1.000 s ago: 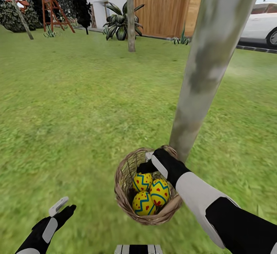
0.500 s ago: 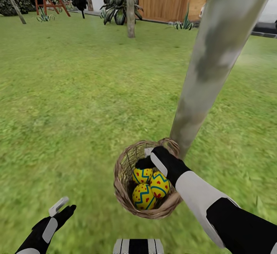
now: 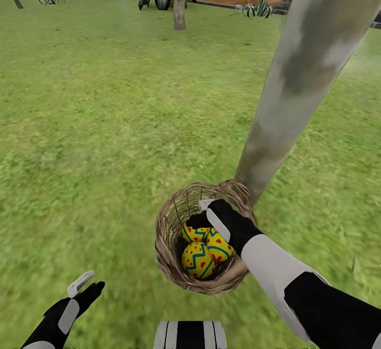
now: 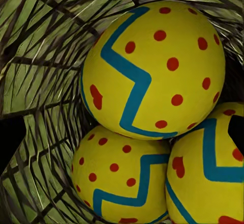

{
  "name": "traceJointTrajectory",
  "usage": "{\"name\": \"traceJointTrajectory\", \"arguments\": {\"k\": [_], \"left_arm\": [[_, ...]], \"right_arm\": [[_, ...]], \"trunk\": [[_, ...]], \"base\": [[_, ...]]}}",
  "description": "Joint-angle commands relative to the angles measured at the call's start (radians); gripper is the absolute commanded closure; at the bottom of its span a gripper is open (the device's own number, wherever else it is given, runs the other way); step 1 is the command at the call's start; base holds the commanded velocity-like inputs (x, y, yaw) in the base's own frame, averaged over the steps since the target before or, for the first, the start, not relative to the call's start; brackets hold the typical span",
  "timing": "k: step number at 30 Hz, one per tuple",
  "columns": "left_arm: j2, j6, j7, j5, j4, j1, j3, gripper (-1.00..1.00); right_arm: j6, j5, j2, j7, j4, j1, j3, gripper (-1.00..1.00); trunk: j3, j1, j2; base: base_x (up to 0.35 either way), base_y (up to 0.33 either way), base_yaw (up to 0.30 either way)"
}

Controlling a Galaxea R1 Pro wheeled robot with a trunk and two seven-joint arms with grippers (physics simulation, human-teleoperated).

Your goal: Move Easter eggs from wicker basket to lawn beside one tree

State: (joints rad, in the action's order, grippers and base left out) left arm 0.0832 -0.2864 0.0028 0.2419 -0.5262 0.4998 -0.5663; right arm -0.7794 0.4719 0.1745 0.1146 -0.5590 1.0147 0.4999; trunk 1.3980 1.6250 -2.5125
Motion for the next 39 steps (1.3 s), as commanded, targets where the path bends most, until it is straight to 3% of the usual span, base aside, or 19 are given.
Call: {"name": "traceJointTrajectory", "arguments": {"k": [1,8,13,19,24,27,39], "left_arm": [[0.000,-0.007,0.000,0.010,-0.002,0.000,-0.003,-1.00],[-0.002,-0.007,0.000,0.010,-0.002,0.000,-0.003,-1.00],[-0.002,-0.007,0.000,0.010,-0.002,0.000,-0.003,-1.00],[-0.002,-0.007,0.000,0.010,-0.002,0.000,-0.003,-1.00],[-0.002,-0.007,0.000,0.010,-0.002,0.000,-0.003,-1.00],[-0.002,-0.007,0.000,0.010,-0.002,0.000,-0.003,-1.00],[-0.002,-0.006,0.000,0.010,-0.002,0.000,-0.003,-1.00]], "right_arm": [[0.001,0.010,0.000,0.010,-0.001,0.001,0.003,-1.00],[0.011,0.006,0.000,0.014,-0.025,0.001,0.003,-1.00],[0.019,0.004,0.000,0.067,-0.032,0.001,0.003,-1.00],[0.058,0.004,0.000,0.084,-0.052,0.001,0.003,-1.00],[0.073,0.004,0.000,0.104,-0.054,0.001,0.003,-1.00],[0.120,0.004,0.000,0.116,-0.054,0.001,0.003,-1.00],[0.155,0.005,0.000,0.120,-0.053,0.000,0.003,-1.00]], "trunk": [[0.006,0.000,-0.001],[0.036,0.003,-0.002],[0.056,0.006,-0.003],[0.079,0.008,-0.005],[0.079,0.008,-0.005],[0.079,0.008,-0.005],[0.121,0.013,-0.007]], "base": [[0.000,0.000,0.000],[0.000,0.000,0.000],[0.000,0.000,0.000],[0.000,0.000,0.000],[0.000,0.000,0.000],[0.000,0.000,0.000],[0.000,0.000,0.000]]}}
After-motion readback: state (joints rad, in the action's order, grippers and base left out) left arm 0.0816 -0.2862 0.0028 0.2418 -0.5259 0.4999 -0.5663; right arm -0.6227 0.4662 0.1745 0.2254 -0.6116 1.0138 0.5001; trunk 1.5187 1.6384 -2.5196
